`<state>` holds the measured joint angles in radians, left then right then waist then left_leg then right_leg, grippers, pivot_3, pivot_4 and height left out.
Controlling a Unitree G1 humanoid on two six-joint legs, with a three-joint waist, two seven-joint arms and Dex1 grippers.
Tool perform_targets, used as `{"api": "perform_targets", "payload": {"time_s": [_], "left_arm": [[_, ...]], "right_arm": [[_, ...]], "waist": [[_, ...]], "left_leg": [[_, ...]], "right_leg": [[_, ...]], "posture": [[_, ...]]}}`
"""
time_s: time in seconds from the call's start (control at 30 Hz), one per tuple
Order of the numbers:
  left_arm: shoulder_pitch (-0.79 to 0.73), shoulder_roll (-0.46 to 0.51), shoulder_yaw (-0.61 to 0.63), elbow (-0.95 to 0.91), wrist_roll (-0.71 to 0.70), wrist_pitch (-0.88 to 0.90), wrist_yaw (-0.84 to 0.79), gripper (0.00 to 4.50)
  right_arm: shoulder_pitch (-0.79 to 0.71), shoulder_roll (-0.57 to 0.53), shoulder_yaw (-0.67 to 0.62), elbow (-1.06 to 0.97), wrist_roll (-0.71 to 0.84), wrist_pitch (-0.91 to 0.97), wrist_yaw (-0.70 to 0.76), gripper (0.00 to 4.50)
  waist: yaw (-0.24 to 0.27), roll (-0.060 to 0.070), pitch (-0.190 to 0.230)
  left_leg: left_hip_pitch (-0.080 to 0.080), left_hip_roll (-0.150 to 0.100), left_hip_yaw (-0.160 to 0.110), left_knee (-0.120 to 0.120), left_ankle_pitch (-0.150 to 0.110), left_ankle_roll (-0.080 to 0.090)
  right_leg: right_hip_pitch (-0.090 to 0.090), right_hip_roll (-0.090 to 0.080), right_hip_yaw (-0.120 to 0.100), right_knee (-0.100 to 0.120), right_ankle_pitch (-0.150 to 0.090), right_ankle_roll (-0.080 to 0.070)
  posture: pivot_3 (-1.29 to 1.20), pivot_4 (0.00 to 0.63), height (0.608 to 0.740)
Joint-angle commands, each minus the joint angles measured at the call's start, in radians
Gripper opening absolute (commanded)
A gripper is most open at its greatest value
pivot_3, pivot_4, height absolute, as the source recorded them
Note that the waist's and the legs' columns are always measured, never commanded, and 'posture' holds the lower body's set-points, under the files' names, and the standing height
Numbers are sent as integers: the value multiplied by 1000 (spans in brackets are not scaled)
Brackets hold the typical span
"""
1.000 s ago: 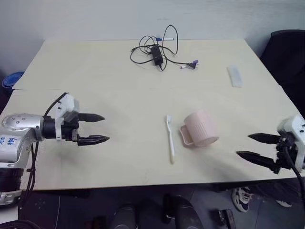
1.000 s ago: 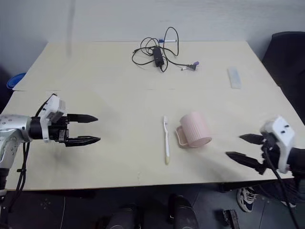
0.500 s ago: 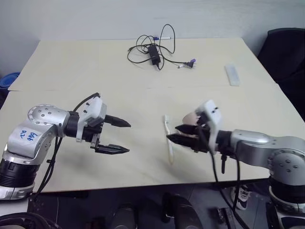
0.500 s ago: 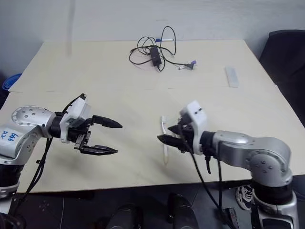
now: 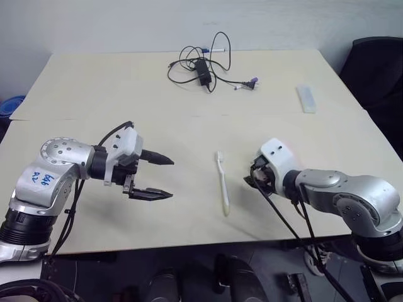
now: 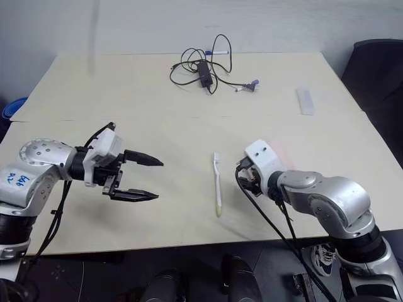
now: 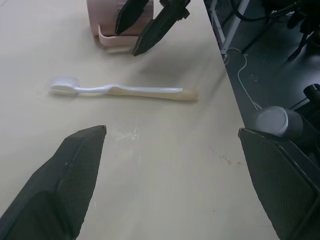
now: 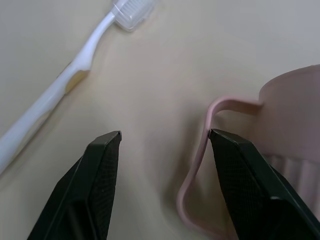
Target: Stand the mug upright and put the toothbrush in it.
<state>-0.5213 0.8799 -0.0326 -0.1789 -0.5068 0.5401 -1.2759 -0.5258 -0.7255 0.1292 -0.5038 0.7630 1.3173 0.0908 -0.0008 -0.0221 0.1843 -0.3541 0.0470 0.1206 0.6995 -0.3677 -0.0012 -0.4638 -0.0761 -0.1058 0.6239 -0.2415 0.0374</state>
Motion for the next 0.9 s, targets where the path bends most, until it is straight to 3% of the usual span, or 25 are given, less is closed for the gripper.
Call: {"api": "perform_targets", "payload": {"time_s": [0.03,0.23,0.4,0.57,0.73,0.9], "left_arm": [[-3,-9,26,-13,-3,-17,19,4500],[16,-18,35,-31,-8,-22,45,4500],[28,-24,33,-32,0,-34,55,4500],[10,-26,30,-19,0,-34,59,4500],[10,-25,31,-14,3,-41,58,4500],[20,-21,41,-24,0,-35,71,4500]], "right_arm": [[-17,-36,36,55,-99,-66,62,2903],[-7,-85,37,14,-175,-84,129,2903],[28,-61,55,56,-233,-113,164,2903],[47,-9,23,95,-252,-123,191,1837],[57,-3,0,101,-264,-129,213,139],[35,33,-38,120,-251,-144,250,6]], "waist": [[0,0,0],[0,0,0],[0,0,0],[-1,0,0],[0,0,0],[0,0,0]], "left_leg": [[0,0,0,0,0,0],[0,0,0,0,0,0],[0,0,0,0,0,0],[0,0,0,0,0,0],[0,0,0,0,0,0],[0,0,0,0,0,0]], "right_leg": [[0,0,0,0,0,0],[0,0,0,0,0,0],[0,0,0,-1,0,0],[0,0,0,-1,0,0],[0,0,0,-1,0,0],[0,0,0,-1,0,0]], "posture": [[0,150,740],[0,150,740],[0,150,740],[0,150,740],[0,150,740],[0,150,740]]}}
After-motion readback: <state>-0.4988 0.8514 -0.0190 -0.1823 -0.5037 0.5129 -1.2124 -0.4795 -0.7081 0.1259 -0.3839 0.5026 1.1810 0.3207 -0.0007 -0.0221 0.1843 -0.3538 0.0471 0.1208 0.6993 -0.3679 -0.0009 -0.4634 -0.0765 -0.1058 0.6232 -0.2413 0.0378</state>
